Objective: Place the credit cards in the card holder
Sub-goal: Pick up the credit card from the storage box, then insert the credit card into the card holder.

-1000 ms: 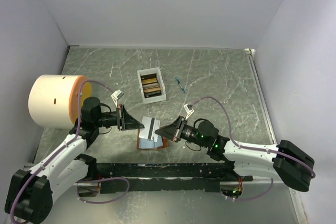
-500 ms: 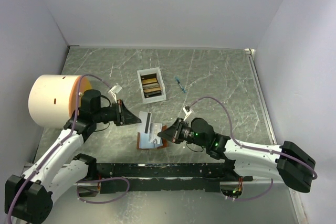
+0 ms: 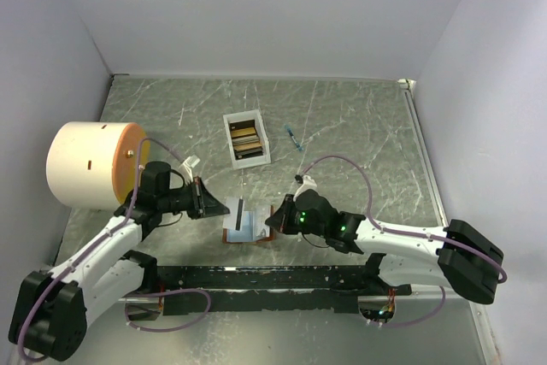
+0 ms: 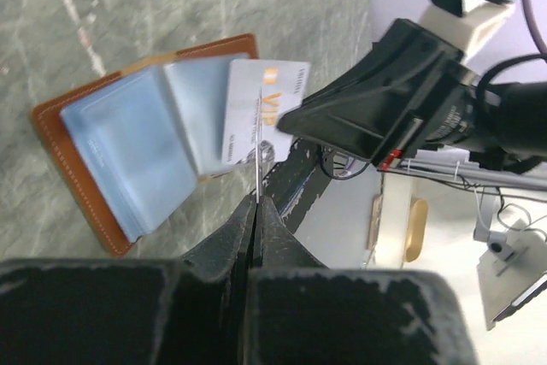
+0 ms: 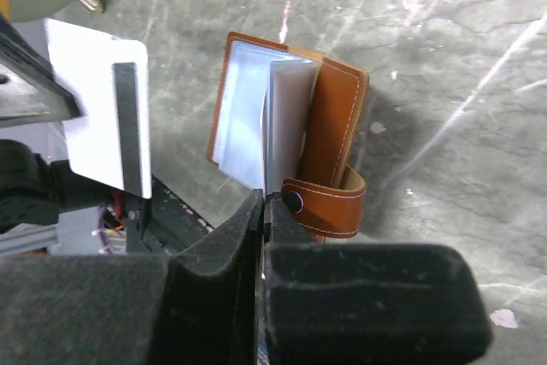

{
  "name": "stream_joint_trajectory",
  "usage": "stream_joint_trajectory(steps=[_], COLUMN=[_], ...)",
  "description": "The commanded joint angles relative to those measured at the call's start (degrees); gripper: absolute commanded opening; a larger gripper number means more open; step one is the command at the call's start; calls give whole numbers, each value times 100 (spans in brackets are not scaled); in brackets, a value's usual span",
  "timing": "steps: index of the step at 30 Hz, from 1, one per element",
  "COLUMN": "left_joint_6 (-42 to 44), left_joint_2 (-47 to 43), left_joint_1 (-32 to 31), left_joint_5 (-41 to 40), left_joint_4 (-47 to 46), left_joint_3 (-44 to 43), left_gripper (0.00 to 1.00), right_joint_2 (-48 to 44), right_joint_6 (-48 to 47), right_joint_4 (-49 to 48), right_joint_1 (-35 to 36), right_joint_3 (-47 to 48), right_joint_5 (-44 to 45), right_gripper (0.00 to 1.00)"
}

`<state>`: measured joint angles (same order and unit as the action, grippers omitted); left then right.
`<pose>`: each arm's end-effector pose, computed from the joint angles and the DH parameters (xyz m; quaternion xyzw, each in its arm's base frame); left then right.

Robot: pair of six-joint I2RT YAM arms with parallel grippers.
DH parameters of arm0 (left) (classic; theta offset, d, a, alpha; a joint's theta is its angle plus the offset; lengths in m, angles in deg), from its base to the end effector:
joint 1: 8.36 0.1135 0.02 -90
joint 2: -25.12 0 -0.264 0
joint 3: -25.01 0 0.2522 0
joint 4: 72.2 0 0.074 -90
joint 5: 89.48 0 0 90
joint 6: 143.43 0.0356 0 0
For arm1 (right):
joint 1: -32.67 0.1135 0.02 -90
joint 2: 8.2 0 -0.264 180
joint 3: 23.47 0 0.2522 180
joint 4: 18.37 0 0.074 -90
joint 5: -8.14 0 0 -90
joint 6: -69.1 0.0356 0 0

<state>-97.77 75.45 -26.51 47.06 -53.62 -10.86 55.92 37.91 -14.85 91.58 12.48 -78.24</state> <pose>0.1613 -0.0801 0.2000 0.0005 0.8292 -0.5241 0.1944 0.1157 0.1875 0.1744 0.0146 0.8729 0.4025 0.2754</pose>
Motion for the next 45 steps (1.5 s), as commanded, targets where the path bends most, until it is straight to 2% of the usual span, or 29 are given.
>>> stream_joint_trajectory(steps=[1,5,15,19,25,39,42,45], left_joint_6=[-517,-697,-1115,-1049,-727,-655,-755,-1207], left_joint_2=[322,700,1657,1865,2218,2341,2321,2101], left_joint_1=[-3,-109,-900,-1152,-1212,-1284,-1300,-1405], left_joint_5=[-133,-284,-893,-1267,-1573,-1872,-1893,-2020], left_joint_4=[-1023,-1432,-2465,-2421,-2076,-2029,-2039,-2279], left_joint_3=[385,517,526,442,350,463,467,606], left_gripper=[7,7,7,7,7,7,7,7], right_joint_2=[-26,-26,-50,-149,-65,82,127,35], right_joint_6=[-196,-206,-154,-195,-251,-556,-557,-438], right_joint_4=[339,417,304,369,484,365,398,301], right_joint_1=[-29,-33,-51,-58,-120,-533,-538,-534], right_joint_3=[25,-49,-186,-106,55,178,93,-147], right_joint_5=[468,630,685,720,783,583,613,578], right_gripper=[0,0,0,0,0,0,0,0])
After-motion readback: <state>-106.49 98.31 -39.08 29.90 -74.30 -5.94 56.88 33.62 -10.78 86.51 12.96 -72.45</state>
